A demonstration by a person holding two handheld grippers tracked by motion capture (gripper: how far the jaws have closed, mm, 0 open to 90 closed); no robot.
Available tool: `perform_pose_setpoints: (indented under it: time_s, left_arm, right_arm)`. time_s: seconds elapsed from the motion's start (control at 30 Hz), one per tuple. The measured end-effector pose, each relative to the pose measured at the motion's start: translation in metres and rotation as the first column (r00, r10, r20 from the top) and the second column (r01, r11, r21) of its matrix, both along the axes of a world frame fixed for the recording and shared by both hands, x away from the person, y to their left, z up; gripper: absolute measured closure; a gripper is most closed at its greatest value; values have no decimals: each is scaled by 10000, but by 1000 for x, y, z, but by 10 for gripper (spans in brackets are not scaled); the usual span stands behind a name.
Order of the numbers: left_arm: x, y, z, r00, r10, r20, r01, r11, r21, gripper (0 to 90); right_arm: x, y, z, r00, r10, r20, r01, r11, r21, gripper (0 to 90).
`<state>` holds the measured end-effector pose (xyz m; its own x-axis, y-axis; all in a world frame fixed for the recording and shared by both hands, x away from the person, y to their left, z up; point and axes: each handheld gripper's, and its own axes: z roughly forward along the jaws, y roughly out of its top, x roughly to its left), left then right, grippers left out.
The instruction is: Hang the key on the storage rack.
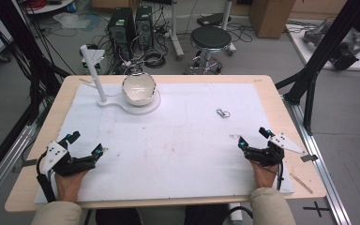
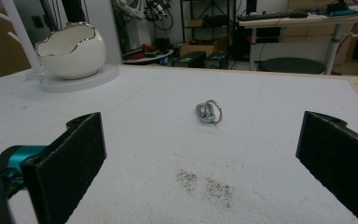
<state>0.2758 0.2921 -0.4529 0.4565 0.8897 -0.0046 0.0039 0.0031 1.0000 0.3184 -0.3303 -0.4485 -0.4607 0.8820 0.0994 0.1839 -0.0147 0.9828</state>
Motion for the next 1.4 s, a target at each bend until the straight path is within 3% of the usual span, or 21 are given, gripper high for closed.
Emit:
perform_pose_setpoints:
  time_s: [0.83,0.97,1.13,1.17,1.23,1.4]
  left_arm:
    - [-1,0,0,10000,-1,73,2,9999,-100,17]
    - [-1,1,0,10000,-12,71,12,10000,-78,17]
    - [-1,1,0,10000,-14,84,15,9999,-107,17]
    - [-1,1,0,10000,-14,84,15,9999,-107,17]
    - [-1,1,0,9999,-12,103,13,9999,-111,17]
    - [-1,1,0,9999,-21,121,22,9999,-119,17]
  right_arm:
    - [4,-2,4,9999,45,-123,-45,10000,3,5]
    - [9,-9,26,9992,336,-200,-333,9994,127,5]
    - [29,-12,66,9932,1023,-549,-1054,9928,-569,5]
    - [29,-12,66,9932,1023,-549,-1054,9928,-569,5]
    - [44,-11,88,9879,1327,-799,-1410,9840,-1093,5]
    - [69,-4,119,9757,1787,-1265,-2028,9555,-2143,5]
